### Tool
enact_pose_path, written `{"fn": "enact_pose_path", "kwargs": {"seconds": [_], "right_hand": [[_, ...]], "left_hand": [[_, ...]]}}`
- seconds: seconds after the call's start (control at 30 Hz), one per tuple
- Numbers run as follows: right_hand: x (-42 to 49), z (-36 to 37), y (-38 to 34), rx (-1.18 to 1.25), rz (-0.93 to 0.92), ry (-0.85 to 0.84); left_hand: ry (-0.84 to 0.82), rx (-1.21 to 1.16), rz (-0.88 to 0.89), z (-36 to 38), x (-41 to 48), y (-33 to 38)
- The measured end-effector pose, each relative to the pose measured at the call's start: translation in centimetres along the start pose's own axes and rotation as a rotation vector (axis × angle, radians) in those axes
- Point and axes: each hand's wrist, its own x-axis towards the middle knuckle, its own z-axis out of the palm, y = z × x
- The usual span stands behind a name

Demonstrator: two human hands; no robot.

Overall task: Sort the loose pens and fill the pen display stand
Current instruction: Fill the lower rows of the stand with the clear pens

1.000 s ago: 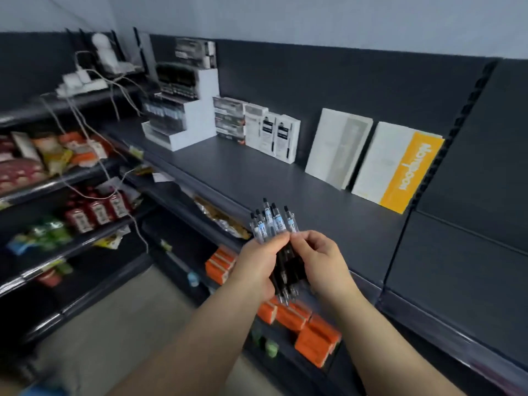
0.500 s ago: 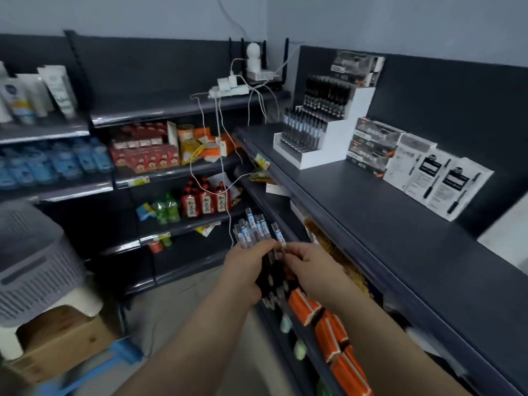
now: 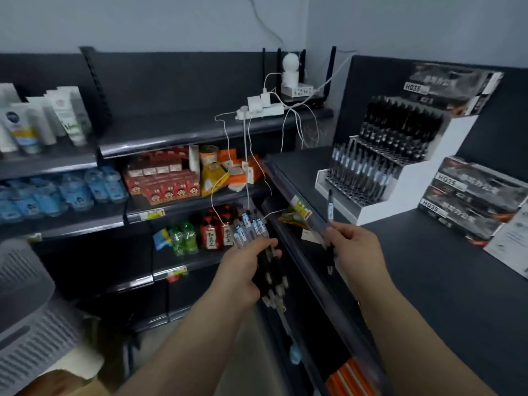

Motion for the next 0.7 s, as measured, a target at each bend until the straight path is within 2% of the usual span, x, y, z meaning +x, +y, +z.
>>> {"fn": "enact_pose_path", "kwargs": {"seconds": [0.2,0.53,0.7], "right_hand": [[6.4,0.4,0.1,-0.081,-0.011,0.145],[14.6,1.5,-3.2,-0.231,-0.098,0.712],[16.7,1.8,-2.9,-0.388,-0.068,0.820]], "left_hand": [[-0.088,0.008,-0.044,3.2,7.4,3.5],[-0.331,0.178,-0.129,8.0,20.0,9.5],[-0.425,0.255,-0.181,8.7,23.9,10.3]]}}
